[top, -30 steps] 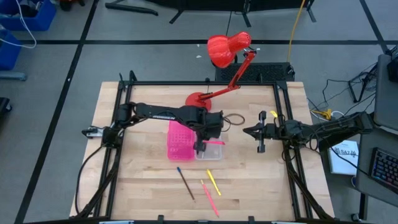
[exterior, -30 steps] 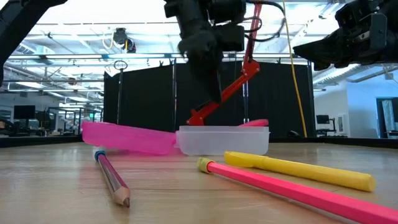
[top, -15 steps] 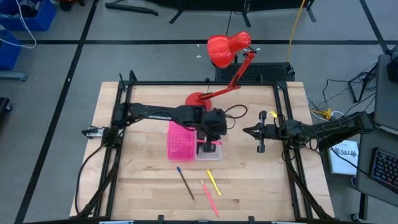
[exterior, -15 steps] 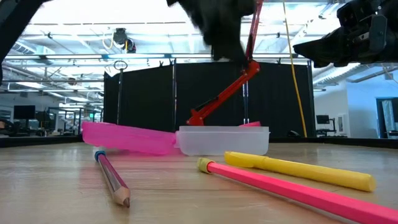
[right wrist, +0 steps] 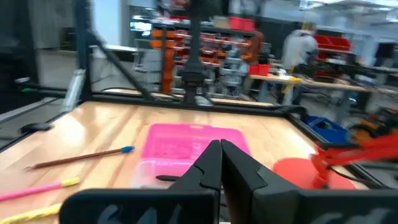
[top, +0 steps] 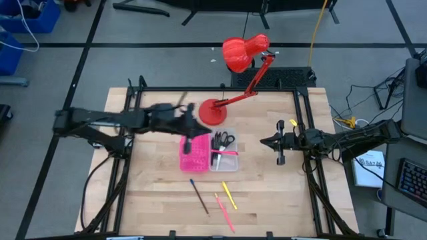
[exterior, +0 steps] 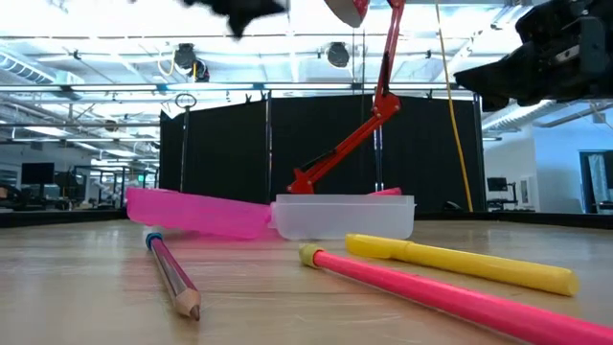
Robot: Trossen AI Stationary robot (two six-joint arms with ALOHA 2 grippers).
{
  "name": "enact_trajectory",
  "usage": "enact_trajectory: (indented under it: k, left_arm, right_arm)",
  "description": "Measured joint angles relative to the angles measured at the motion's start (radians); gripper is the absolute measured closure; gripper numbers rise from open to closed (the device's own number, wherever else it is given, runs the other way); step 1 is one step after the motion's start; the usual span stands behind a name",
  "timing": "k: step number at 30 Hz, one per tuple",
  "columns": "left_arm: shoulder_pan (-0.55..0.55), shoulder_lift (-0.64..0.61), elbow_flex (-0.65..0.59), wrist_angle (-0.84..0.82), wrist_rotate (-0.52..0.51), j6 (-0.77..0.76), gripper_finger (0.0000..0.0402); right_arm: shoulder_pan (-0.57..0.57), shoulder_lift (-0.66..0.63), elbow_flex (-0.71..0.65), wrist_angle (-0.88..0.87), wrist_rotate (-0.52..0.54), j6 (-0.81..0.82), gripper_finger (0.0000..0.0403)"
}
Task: Pick & place school supplies into a supply box
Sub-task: Put the pink pen into the supply box
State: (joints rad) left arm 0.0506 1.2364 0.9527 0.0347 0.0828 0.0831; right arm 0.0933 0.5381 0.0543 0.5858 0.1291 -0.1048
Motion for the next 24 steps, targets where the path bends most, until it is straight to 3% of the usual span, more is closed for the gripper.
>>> enact_trajectory:
  k: [5, 9, 18, 24]
  left_arm:
    - [0.000, -0.223, -0.344, 0.260, -0.004, -0.077, 0.0398]
    - [0.016, -0.343, -0.512, 0.327, -0.022, -0.095, 0.0399]
    - [0.035, -0.550, -0.723, 0.441, -0.031, -0.093, 0.0398]
    - [0.043, -0.625, -0.796, 0.512, -0.054, -0.091, 0.0394]
  right_arm:
    - [0.000, 0.014, 0.012, 0.018, -0.024, 0.026, 0.0403]
    - [-0.001, 0.069, 0.096, -0.089, -0.024, 0.106, 0.0403]
    - [0.000, 0.319, 0.224, -0.114, 0.028, 0.238, 0.0403]
    - [0.006, 0.566, 0.471, -0.404, 0.027, 0.275, 0.0403]
